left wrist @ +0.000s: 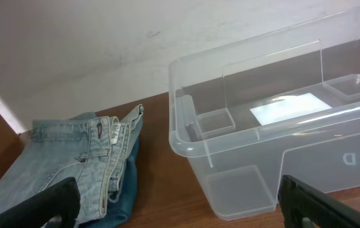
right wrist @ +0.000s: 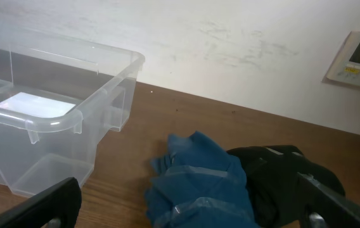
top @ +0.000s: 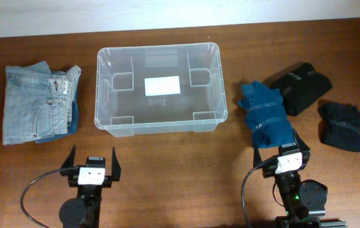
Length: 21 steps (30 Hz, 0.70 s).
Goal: Pack container
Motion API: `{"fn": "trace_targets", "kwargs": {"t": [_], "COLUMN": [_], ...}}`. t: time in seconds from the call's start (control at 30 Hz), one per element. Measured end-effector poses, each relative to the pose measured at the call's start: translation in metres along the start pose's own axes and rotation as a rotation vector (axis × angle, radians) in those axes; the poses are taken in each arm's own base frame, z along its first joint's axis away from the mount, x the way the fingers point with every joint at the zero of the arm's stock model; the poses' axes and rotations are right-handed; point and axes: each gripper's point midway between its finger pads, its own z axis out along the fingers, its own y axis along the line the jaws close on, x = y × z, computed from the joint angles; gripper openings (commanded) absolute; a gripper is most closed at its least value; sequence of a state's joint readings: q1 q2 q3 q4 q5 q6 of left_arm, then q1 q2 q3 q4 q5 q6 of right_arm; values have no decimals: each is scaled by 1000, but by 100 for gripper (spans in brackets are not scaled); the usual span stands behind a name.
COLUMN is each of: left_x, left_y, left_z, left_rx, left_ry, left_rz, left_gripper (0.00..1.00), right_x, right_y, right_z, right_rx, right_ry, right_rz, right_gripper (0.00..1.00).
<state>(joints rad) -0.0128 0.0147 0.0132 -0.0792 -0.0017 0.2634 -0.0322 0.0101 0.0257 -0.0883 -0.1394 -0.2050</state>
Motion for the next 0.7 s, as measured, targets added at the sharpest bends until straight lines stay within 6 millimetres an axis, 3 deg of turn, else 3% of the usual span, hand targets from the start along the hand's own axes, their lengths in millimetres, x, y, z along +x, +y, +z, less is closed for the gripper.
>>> {"fn": "trace_targets", "kwargs": {"t": [0.7], "left_x": [-5], "left_y": [2], "left_z": [0], "left_rx": [-12], "left_ry": [-19], "left_rz": [5], "left_gripper": [99], "right_x": [0], "right_y": [0], "right_z": [0], "right_rx": [0], "right_ry": [0], "right_rz": [0], "right_gripper": [98]}}
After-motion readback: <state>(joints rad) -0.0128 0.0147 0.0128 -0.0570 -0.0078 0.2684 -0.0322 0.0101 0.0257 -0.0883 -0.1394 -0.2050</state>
